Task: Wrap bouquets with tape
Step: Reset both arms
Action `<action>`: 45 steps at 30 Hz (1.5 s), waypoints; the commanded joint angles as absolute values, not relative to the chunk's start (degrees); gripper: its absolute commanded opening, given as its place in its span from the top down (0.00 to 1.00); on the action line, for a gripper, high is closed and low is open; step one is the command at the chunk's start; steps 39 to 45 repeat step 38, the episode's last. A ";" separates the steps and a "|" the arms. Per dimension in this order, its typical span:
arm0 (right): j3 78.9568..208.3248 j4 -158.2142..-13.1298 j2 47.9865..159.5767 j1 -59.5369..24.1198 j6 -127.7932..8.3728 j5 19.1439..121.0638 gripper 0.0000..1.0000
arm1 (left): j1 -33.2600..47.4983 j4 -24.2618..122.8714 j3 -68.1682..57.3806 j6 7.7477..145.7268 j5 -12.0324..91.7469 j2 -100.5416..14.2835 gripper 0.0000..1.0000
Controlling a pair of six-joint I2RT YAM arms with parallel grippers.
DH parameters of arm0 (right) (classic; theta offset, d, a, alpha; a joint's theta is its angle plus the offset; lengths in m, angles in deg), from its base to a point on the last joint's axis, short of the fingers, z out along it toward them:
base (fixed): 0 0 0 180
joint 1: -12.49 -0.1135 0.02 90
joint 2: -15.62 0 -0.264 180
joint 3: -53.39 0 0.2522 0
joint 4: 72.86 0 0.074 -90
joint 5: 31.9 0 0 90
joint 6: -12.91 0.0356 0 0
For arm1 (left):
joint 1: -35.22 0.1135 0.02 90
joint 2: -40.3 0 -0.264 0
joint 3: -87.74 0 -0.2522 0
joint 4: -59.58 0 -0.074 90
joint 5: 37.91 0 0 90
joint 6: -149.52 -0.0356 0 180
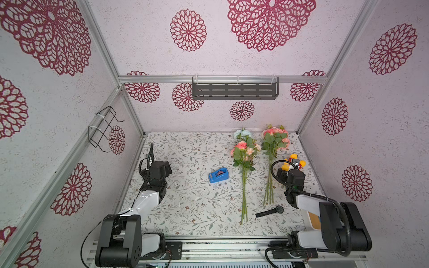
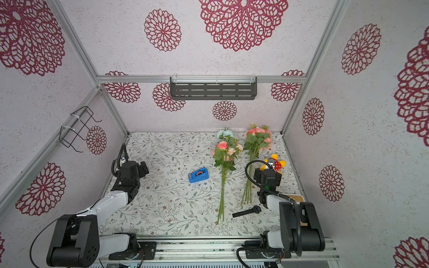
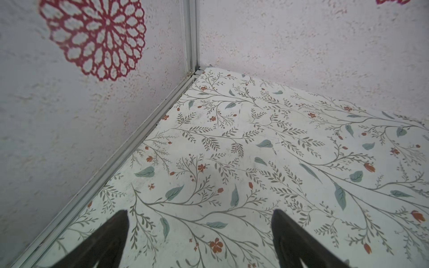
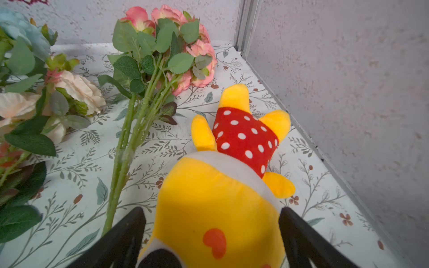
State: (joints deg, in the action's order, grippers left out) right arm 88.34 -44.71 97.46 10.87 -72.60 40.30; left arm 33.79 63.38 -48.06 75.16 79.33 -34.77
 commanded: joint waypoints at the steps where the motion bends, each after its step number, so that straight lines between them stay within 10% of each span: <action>1: 85.86 -26.82 101.57 11.18 -74.28 42.88 0.08 | 34.19 77.29 -52.22 71.89 77.65 -37.38 0.02; 13: 81.98 -18.74 103.49 11.09 -75.51 45.20 0.01 | 42.22 106.38 -61.25 67.44 62.94 -44.84 0.02; 45: 82.01 -18.87 103.42 10.91 -75.60 44.94 0.01 | 44.08 94.80 -54.19 67.21 55.06 -48.13 0.02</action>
